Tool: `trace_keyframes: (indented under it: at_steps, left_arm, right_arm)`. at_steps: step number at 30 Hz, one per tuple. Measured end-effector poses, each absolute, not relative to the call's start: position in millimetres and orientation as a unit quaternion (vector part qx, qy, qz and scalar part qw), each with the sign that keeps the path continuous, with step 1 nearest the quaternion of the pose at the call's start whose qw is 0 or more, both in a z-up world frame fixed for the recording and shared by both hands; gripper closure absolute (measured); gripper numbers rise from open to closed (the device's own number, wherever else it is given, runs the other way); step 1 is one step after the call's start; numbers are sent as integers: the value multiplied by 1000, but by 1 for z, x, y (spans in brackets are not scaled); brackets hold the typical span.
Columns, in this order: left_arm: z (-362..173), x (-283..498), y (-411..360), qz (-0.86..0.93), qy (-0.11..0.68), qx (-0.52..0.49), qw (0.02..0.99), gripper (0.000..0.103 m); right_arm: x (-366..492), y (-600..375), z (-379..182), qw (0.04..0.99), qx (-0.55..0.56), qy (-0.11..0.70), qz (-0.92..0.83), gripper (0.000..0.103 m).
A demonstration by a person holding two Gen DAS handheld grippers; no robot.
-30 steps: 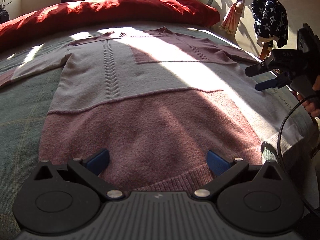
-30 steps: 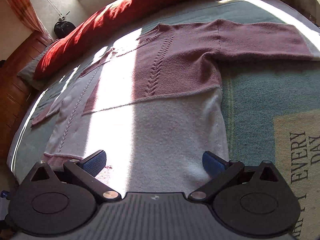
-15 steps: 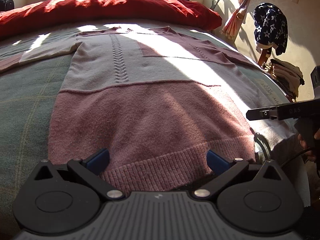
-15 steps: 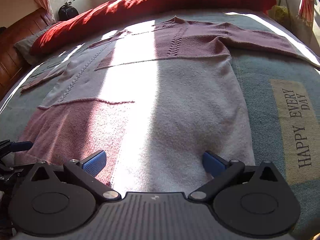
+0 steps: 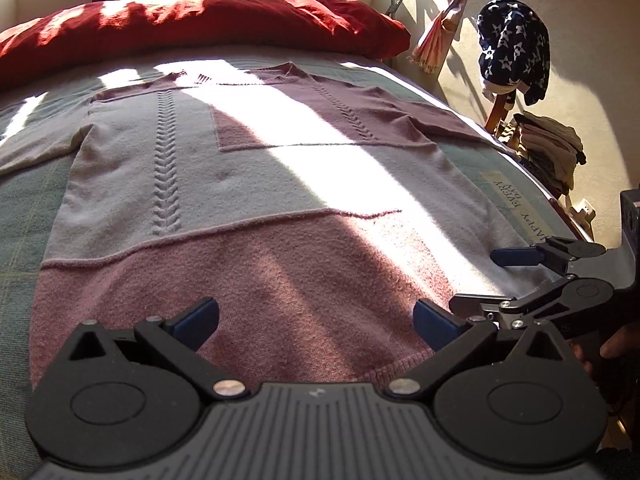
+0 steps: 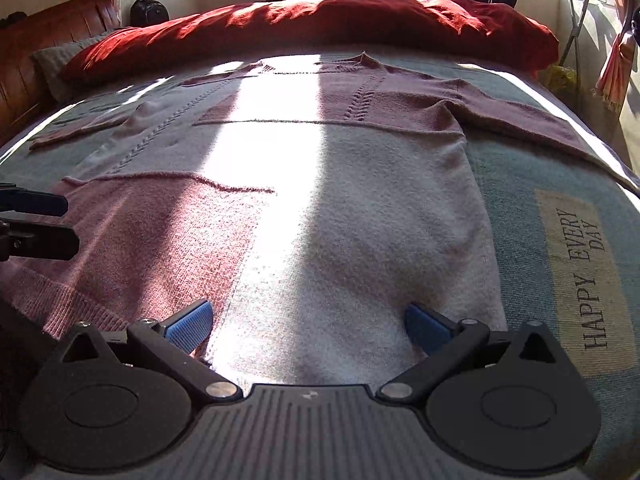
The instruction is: Fold clothes
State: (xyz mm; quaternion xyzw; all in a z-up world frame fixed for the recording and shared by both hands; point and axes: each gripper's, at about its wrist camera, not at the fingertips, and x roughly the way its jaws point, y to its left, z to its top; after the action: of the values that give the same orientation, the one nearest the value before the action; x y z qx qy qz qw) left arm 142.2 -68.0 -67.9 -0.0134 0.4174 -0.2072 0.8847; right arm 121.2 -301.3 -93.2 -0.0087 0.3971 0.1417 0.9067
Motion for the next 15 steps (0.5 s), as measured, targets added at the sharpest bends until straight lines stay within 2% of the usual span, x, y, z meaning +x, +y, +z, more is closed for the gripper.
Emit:
trace_keyframes:
  at_steps: [8,15]
  left_arm:
    - [-77,91,-76,-185,398,64,896,1]
    - [-57,109,-49,-168,378,-6,910,0]
  right_arm:
    - [114,-299,-98,915,-21,377,142,0]
    - [111,-298,-96,917,-28,370,146,0]
